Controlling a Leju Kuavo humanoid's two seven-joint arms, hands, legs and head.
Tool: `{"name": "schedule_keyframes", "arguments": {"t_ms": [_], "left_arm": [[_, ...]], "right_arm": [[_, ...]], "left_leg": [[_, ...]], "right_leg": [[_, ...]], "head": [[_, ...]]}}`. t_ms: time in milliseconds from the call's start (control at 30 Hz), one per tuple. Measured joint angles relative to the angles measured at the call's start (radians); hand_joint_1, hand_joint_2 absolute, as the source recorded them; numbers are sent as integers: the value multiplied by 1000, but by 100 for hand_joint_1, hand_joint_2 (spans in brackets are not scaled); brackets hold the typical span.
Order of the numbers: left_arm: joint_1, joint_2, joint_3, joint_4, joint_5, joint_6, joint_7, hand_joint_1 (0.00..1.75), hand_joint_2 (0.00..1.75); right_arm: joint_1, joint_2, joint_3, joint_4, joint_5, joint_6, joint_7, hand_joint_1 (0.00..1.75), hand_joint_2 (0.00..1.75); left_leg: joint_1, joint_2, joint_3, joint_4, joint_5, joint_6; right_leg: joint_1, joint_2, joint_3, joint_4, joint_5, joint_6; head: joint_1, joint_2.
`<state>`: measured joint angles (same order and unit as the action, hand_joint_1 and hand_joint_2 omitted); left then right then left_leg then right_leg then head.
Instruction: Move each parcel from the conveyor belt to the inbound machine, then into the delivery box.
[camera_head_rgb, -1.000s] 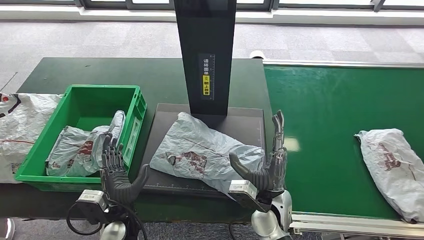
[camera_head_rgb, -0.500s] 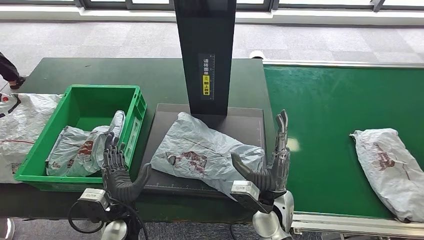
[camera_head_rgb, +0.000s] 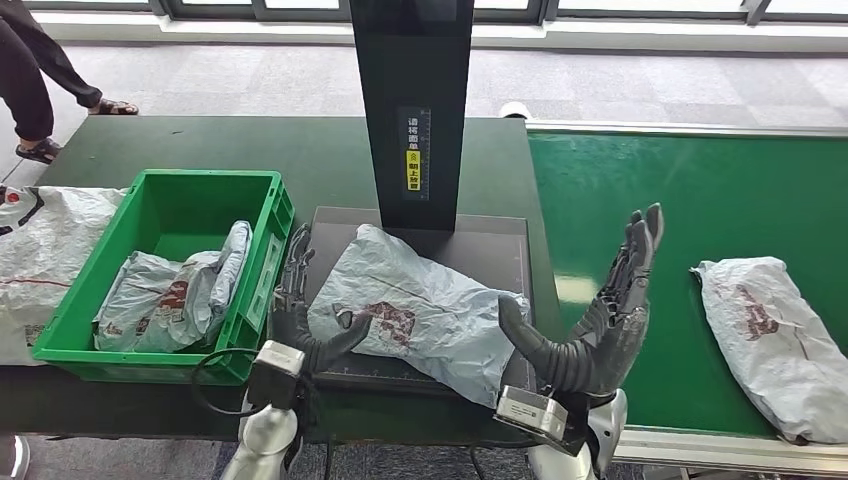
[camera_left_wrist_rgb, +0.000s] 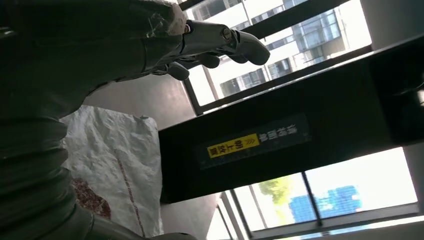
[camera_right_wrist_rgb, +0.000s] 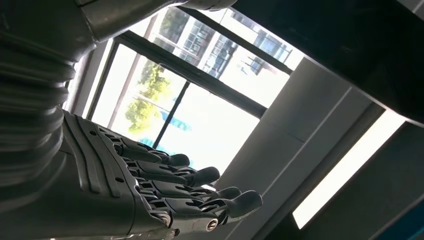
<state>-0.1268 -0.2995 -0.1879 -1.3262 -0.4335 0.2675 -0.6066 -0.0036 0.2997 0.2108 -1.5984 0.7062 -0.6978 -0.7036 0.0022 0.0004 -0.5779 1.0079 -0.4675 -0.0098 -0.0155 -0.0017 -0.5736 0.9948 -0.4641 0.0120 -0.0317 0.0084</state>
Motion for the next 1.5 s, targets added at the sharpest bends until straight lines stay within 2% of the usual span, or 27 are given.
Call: {"name": "schedule_keyframes", "arguments": {"t_ms": [67, 267, 600, 733, 1000, 1300, 1333, 1367, 1467, 1500], "left_arm": [[-66, -3, -13, 96, -73, 51, 53, 0, 175], [-170, -14, -18, 305, -110, 96, 49, 0, 175], [-212, -26, -19, 446, -175, 120, 71, 0, 175], [-233, -27, -30, 496, -247, 150, 127, 0, 175], [-282, -27, -75, 611, -478, 192, 303, 0, 175], [-323, -27, -119, 685, -563, 179, 377, 1, 175], [-325, -27, -120, 690, -565, 179, 379, 7, 175], [-329, -27, -123, 695, -569, 177, 383, 31, 175], [-337, -27, -132, 712, -597, 165, 400, 148, 175], [-339, -27, -135, 718, -607, 161, 405, 167, 175]], "right_arm": [[0, 2, 1, -37, -2, 0, 0, 0, 175], [0, 2, 2, -89, -3, 0, 0, 0, 175], [0, 2, 2, -104, -8, 1, 0, 0, 175], [0, 2, 2, -106, -10, 1, 0, 0, 175], [0, 2, 2, -106, -12, 1, 0, 0, 175], [0, 2, 2, -106, -15, 1, 0, 0, 175], [0, 2, 2, -106, -15, 1, 0, 0, 175], [0, 2, 2, -106, -16, 1, 0, 0, 175], [0, 2, 2, -106, -18, 1, 0, 0, 175], [0, 2, 2, -106, -19, 1, 0, 0, 175]], "left_leg": [[0, 0, 1, 0, 0, 0], [0, 1, 1, 0, 1, 0], [0, 1, 1, 0, 1, 0], [0, 1, 1, 0, 1, 0], [0, 1, 1, 0, 1, 0], [0, 0, 2, 0, 1, 0], [0, 0, 2, 0, 1, 0], [0, 0, 2, 0, 1, 0], [0, -1, 3, 0, 1, 1], [0, -1, 3, 0, 1, 1]], "right_leg": [[0, 0, 1, 0, 1, 0], [0, 1, 1, 0, 1, 0], [0, 1, 1, 0, 1, 0], [0, 1, 1, 0, 1, 0], [0, 1, 1, 0, 1, 0], [0, -1, 2, 0, 1, 0], [0, -1, 3, 0, 1, 0], [0, -1, 3, 0, 1, 0], [0, -1, 4, 0, 1, 0], [0, -2, 4, 0, 1, 0]], "head": [[0, 0], [0, 0], [0, 0], [0, 0], [0, 0], [0, 0], [0, 0], [0, 0], [0, 0], [0, 0]]}}
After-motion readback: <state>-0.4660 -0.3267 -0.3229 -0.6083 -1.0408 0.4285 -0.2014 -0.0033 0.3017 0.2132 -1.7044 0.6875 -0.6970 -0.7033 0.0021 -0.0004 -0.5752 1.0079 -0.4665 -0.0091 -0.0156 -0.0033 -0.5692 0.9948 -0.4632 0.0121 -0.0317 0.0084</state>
